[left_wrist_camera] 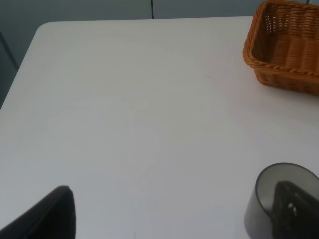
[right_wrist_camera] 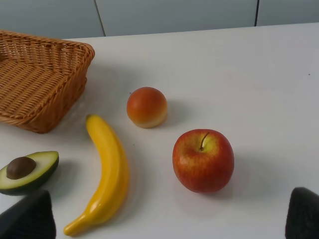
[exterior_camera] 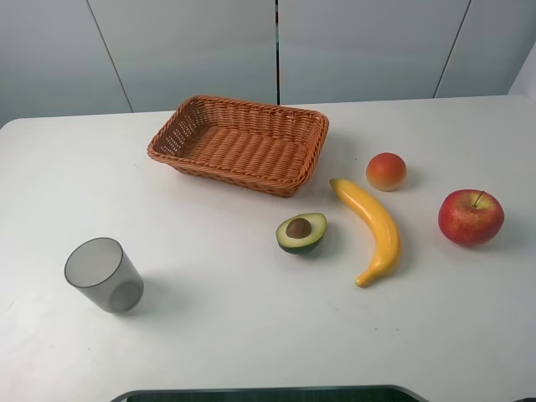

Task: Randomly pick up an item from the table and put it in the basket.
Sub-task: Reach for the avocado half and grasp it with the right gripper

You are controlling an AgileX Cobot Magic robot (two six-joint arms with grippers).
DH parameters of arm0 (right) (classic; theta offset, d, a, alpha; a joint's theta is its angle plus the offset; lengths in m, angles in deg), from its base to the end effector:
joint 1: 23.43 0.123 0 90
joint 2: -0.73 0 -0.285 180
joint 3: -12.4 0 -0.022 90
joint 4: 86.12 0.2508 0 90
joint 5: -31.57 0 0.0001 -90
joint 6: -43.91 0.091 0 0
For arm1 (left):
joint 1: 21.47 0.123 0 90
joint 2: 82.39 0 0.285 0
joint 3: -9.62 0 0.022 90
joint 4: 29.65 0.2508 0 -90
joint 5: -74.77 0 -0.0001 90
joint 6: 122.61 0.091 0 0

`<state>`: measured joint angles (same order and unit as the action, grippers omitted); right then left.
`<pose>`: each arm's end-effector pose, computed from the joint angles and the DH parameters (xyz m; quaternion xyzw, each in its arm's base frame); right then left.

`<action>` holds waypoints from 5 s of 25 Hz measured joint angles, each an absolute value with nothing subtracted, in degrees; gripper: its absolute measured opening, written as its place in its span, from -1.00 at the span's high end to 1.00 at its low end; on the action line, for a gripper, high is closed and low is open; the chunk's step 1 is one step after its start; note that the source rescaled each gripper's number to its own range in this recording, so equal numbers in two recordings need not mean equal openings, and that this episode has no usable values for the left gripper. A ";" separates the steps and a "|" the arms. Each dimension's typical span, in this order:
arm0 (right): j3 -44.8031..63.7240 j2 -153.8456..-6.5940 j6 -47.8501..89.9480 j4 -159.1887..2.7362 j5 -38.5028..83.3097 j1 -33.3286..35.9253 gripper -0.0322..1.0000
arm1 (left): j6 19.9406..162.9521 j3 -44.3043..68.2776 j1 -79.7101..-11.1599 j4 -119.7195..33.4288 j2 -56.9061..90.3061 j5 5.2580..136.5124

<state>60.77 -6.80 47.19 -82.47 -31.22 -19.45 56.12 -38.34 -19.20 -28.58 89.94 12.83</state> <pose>-0.0079 0.0046 0.2755 -0.0072 0.8598 0.0640 0.5066 -0.0073 0.0012 0.2786 -0.0269 0.8548 0.0138 0.5181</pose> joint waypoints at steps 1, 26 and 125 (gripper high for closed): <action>60.77 -6.80 47.19 -82.47 -31.22 -19.45 -1.00 | 56.12 -38.34 -19.20 -28.58 89.94 12.83; 60.77 -14.43 47.19 -83.54 -31.22 -19.45 -1.00 | 56.12 -38.34 -19.20 -28.58 89.94 12.83; 24.06 -126.19 97.31 -93.02 -5.92 20.56 -1.00 | 56.32 -38.34 -19.20 -28.58 89.94 12.83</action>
<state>24.06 -126.19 97.31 -93.02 -5.92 20.56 56.32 -38.34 -19.20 -28.58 89.94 12.83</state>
